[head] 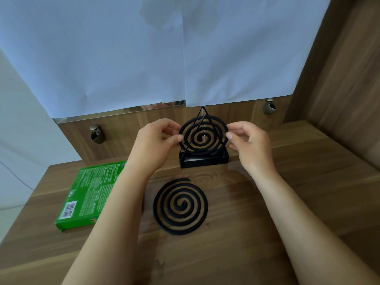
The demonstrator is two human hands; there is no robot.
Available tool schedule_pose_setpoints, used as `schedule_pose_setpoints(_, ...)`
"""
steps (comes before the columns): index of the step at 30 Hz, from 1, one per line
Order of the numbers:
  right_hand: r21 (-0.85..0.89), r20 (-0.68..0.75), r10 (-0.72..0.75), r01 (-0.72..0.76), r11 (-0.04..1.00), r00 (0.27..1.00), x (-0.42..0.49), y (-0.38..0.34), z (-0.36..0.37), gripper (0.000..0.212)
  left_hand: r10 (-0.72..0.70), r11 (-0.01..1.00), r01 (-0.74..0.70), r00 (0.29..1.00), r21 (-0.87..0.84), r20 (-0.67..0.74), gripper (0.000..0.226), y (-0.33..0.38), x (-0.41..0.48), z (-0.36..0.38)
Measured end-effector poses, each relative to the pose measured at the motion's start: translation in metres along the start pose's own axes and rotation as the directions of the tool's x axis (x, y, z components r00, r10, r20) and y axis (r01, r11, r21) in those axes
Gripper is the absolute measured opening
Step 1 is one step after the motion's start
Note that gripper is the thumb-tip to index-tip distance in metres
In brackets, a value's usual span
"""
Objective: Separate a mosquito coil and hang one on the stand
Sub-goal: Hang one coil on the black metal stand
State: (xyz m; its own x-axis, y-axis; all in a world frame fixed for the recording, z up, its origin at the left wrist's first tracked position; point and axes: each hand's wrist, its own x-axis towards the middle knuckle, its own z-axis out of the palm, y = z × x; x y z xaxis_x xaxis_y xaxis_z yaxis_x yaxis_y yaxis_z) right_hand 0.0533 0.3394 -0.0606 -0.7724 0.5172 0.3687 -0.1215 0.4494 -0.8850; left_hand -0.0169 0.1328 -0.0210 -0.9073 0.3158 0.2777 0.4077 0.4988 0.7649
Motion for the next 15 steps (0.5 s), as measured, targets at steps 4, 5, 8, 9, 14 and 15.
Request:
schedule_pose_setpoints(4,-0.001,-0.021,-0.020,0.020,1.000,1.000,-0.001,-0.004,-0.001,0.018,0.013,1.000,-0.013,1.000,0.007,0.016,0.021,0.004,-0.001,-0.001)
schedule_pose_setpoints(5,0.000,-0.028,-0.027,0.027,1.000,0.999,-0.001,-0.005,-0.002,0.019,0.019,1.000,-0.020,1.000,0.005,0.017,0.023,0.005,-0.001,-0.002)
schedule_pose_setpoints(8,0.002,-0.044,-0.040,0.041,0.999,0.998,-0.002,-0.008,-0.003,0.020,0.040,0.999,-0.040,0.999,-0.002,-0.002,0.027,0.007,-0.002,-0.002)
schedule_pose_setpoints(9,-0.002,-0.048,-0.043,0.043,0.999,0.998,-0.002,-0.008,-0.003,0.020,0.048,0.999,-0.048,0.999,-0.001,-0.018,0.029,0.008,-0.002,-0.001)
schedule_pose_setpoints(14,0.001,-0.087,-0.049,0.049,0.999,0.995,-0.003,-0.011,-0.003,0.020,0.061,0.997,-0.067,0.991,-0.044,-0.119,0.031,0.012,-0.002,0.001)
schedule_pose_setpoints(15,-0.001,-0.097,-0.050,0.050,0.999,0.994,-0.003,-0.011,-0.003,0.019,0.063,0.996,-0.072,0.988,-0.057,-0.142,0.031,0.013,-0.003,0.001)
